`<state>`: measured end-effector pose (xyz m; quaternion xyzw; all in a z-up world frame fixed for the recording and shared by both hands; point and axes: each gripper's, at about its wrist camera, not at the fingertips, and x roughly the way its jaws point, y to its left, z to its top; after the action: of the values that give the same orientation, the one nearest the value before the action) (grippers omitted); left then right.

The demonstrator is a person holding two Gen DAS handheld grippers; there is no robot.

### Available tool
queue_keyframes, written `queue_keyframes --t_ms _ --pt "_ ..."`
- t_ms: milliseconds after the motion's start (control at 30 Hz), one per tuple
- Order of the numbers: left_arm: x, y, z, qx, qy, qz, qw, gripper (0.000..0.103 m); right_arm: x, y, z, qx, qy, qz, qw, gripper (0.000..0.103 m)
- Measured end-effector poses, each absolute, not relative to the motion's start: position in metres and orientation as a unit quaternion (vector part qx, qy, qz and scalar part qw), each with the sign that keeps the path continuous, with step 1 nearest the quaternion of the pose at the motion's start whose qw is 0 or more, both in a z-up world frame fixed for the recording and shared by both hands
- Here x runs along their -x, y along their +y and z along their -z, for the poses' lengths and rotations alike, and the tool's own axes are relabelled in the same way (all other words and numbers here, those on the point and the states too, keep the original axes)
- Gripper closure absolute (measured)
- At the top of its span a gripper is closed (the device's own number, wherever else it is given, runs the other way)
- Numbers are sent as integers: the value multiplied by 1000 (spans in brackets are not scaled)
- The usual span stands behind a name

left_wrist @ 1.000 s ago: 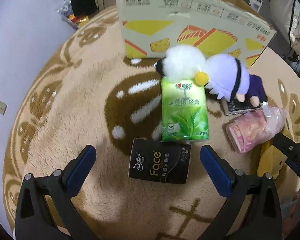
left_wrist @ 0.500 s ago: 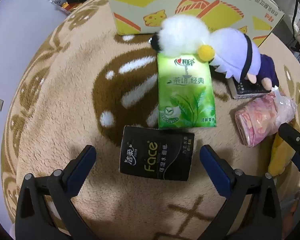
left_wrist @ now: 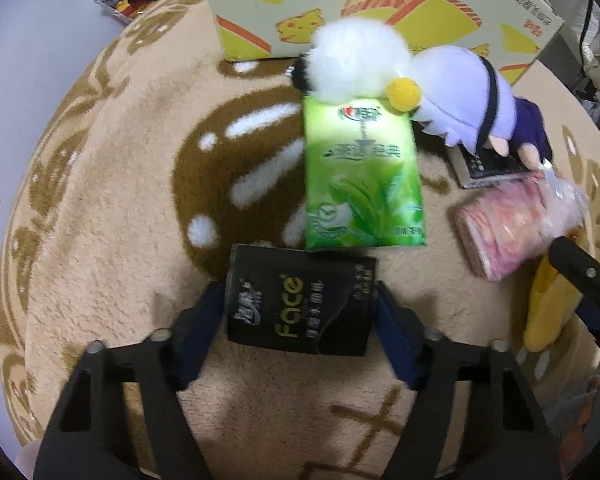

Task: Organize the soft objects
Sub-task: 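Grasp the black tissue pack with left gripper while right gripper grasps yellow dog, then lift the tissue pack and yellow dog and carry both over the box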

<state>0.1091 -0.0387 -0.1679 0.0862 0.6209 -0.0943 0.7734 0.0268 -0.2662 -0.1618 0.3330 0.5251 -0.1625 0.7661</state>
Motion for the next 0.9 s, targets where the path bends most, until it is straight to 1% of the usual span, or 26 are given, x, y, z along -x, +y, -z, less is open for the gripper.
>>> queue_keyframes --t_ms 67,133,267,833,900 --pt "-108 -41 168 -89 619 94 775 37 -27 -265 161 -329 527 162 767 14" --pt "-108 -42 168 -87 618 94 776 37 -27 -266 162 -331 527 165 765 22" --pt "-105 -36 166 -91 614 89 779 37 -25 -269 161 -348 522 163 761 24" --pt "-105 -41 165 -98 612 79 781 37 -24 -272 158 -344 522 162 764 29" --pt "-105 -41 164 -96 611 77 782 37 -23 -273 157 -344 520 161 765 31"
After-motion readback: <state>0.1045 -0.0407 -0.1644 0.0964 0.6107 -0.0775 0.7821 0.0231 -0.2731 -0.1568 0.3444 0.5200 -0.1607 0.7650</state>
